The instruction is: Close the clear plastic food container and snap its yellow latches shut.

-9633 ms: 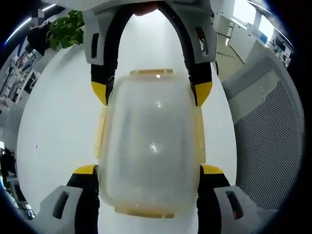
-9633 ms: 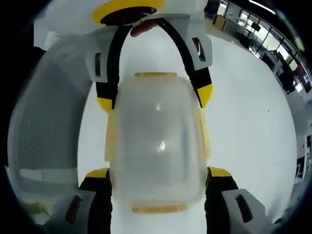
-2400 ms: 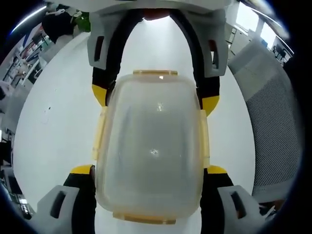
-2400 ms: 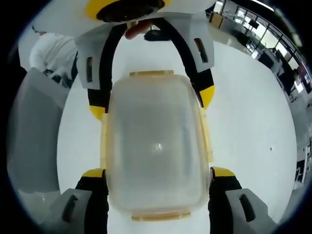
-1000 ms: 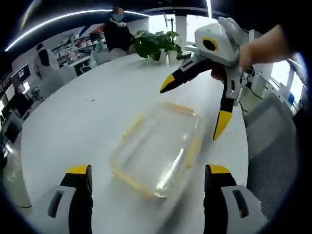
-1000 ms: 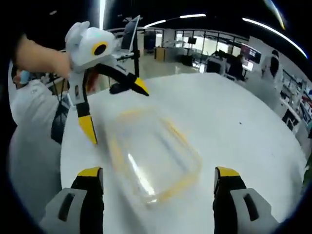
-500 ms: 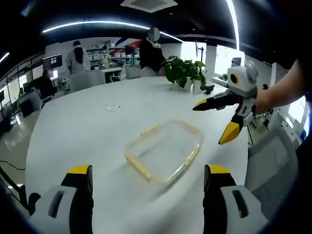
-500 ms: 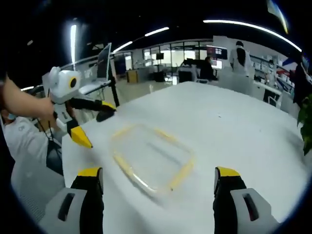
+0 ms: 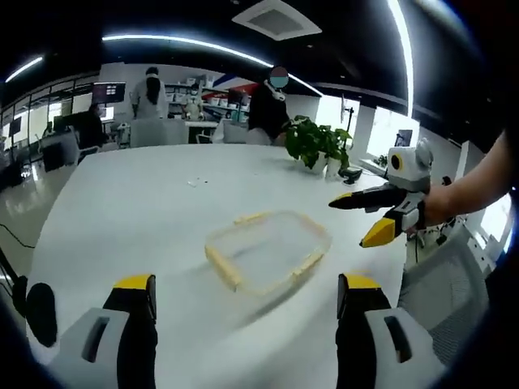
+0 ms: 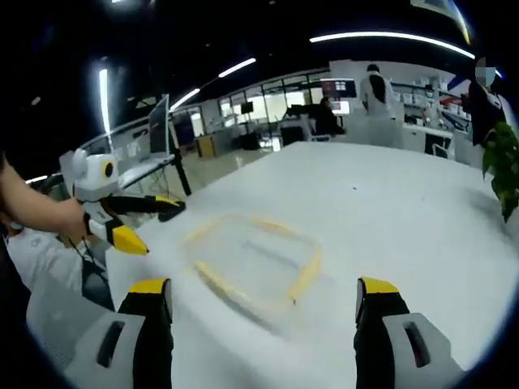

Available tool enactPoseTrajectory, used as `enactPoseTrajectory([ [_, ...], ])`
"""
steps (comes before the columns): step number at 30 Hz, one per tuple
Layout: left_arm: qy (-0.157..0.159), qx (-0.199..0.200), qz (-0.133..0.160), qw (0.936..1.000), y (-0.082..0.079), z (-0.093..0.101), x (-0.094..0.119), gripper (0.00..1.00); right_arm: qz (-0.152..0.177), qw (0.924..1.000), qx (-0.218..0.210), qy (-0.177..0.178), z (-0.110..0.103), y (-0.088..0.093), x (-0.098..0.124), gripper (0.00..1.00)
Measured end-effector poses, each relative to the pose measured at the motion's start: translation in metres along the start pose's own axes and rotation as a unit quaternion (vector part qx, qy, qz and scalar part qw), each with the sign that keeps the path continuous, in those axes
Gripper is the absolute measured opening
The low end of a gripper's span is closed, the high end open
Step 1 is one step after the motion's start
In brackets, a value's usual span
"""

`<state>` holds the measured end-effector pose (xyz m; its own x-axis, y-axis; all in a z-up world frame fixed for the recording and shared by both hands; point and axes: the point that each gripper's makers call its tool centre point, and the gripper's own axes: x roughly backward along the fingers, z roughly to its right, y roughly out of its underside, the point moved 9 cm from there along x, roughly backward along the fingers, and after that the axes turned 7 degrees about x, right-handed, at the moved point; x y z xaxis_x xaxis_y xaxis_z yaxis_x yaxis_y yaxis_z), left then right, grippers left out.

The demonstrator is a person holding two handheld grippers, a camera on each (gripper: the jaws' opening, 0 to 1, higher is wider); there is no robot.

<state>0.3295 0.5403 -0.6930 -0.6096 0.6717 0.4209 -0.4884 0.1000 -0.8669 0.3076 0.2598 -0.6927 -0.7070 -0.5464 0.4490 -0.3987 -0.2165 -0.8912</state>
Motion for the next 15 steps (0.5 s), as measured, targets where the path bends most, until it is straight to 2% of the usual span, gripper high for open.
enactPoseTrajectory([
  [6,-0.003,0.012,0.020,0.9997,0.000,0.005,0.006,0.93,0.011,0.9999,-0.006,0.004,-0.001,-0.001,0.008,0.95],
  [15,-0.009,0.029,0.028,0.9991,0.011,0.018,0.014,0.91,0.024,0.9995,-0.019,0.008,-0.009,0.000,0.021,0.94],
])
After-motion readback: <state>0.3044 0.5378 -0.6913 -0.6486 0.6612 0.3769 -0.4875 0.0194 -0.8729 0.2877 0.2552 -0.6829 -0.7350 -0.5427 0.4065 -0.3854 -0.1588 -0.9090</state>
